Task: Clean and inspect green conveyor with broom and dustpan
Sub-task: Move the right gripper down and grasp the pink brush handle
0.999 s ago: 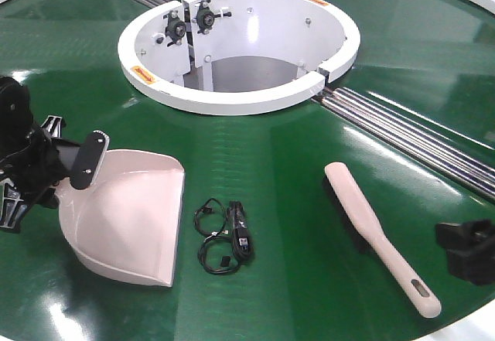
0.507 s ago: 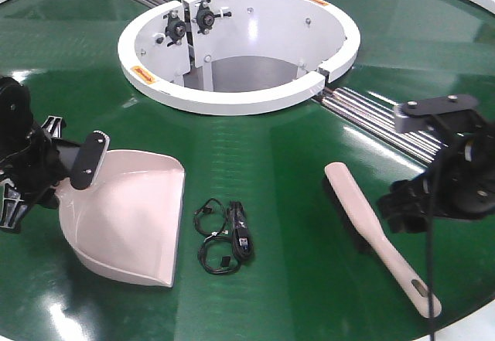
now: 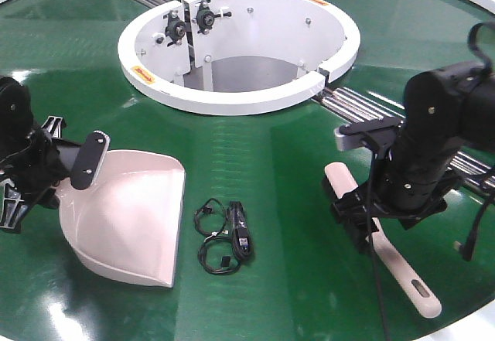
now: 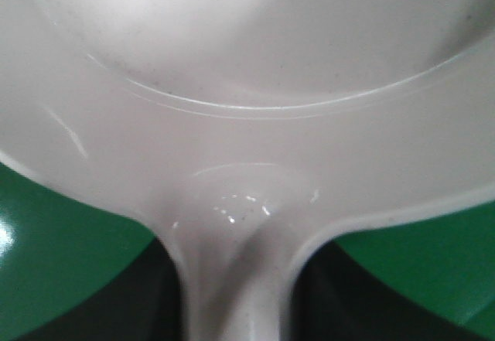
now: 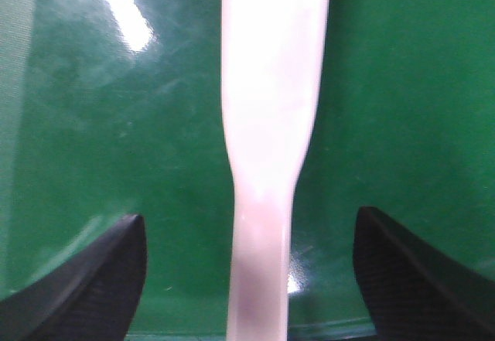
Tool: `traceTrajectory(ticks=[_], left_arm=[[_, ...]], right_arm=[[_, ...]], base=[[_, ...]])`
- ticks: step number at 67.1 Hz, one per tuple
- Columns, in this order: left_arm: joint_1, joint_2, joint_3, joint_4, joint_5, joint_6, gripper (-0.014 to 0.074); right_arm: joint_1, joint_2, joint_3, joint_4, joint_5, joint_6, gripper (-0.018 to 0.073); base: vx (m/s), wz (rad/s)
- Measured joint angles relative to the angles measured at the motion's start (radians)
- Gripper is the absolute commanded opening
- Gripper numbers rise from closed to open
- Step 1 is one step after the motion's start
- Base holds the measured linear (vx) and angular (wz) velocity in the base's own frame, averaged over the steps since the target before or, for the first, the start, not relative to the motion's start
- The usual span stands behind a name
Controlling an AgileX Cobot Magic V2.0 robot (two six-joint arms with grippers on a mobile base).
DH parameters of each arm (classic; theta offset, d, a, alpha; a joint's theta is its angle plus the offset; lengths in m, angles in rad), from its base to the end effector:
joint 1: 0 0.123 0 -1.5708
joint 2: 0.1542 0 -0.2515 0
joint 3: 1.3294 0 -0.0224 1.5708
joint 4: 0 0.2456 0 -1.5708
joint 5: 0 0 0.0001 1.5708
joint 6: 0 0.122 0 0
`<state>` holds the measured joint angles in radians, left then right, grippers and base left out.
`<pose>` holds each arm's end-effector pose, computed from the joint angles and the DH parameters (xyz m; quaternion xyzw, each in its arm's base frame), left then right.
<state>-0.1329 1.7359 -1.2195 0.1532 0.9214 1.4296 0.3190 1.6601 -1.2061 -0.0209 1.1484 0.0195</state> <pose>0.3376 -0.0302 0.1619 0.7258 0.6760 0.1185 0.0477 0.2900 0.0933 0.1781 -0.1531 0.9878 -0.0048 0.0290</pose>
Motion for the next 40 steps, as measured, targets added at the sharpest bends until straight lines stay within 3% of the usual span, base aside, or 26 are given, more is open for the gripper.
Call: traceTrajectory(ticks=[40], left_arm=[[0.0,0.0,0.0,-0.003,0.0,0.0,-0.0007]], right_arm=[[0.0,0.165,-0.002,0.0,-0.011,0.011,0.044]], base=[[0.0,0.0]])
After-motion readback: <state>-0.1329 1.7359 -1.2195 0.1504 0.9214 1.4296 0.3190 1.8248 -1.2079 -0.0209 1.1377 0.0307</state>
